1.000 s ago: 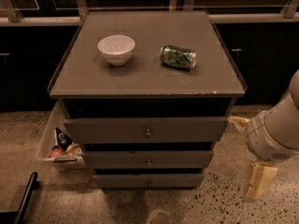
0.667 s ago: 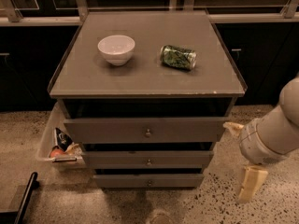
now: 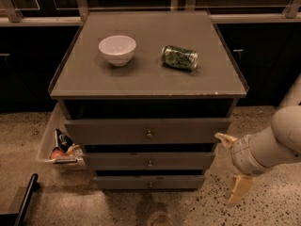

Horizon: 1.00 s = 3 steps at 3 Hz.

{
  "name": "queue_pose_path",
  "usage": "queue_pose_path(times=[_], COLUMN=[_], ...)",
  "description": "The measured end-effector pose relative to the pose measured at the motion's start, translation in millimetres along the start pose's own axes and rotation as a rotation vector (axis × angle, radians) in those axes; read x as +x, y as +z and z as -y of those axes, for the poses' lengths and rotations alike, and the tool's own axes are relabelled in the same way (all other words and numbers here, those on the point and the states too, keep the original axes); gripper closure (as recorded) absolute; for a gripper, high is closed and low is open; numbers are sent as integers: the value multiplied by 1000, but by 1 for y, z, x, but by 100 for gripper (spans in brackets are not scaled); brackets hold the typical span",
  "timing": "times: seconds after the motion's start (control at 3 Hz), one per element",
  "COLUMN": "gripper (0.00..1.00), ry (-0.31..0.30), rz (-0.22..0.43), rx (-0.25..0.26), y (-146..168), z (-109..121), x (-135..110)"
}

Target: Open bottom drawer

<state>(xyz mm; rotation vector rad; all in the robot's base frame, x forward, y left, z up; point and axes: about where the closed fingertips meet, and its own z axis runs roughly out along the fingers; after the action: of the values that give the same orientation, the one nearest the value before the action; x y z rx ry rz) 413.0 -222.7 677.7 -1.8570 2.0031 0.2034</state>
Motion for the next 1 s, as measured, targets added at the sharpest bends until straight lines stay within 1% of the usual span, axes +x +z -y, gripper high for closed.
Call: queue_pose_path(times=[0.33, 0.67, 1.0], gripper=[0, 0, 0], ry=[-32, -36, -28], rz=[63, 136, 143], rx=[19, 8, 5], y=[24, 64, 71], z=[0, -11, -12], x=[8, 19, 21])
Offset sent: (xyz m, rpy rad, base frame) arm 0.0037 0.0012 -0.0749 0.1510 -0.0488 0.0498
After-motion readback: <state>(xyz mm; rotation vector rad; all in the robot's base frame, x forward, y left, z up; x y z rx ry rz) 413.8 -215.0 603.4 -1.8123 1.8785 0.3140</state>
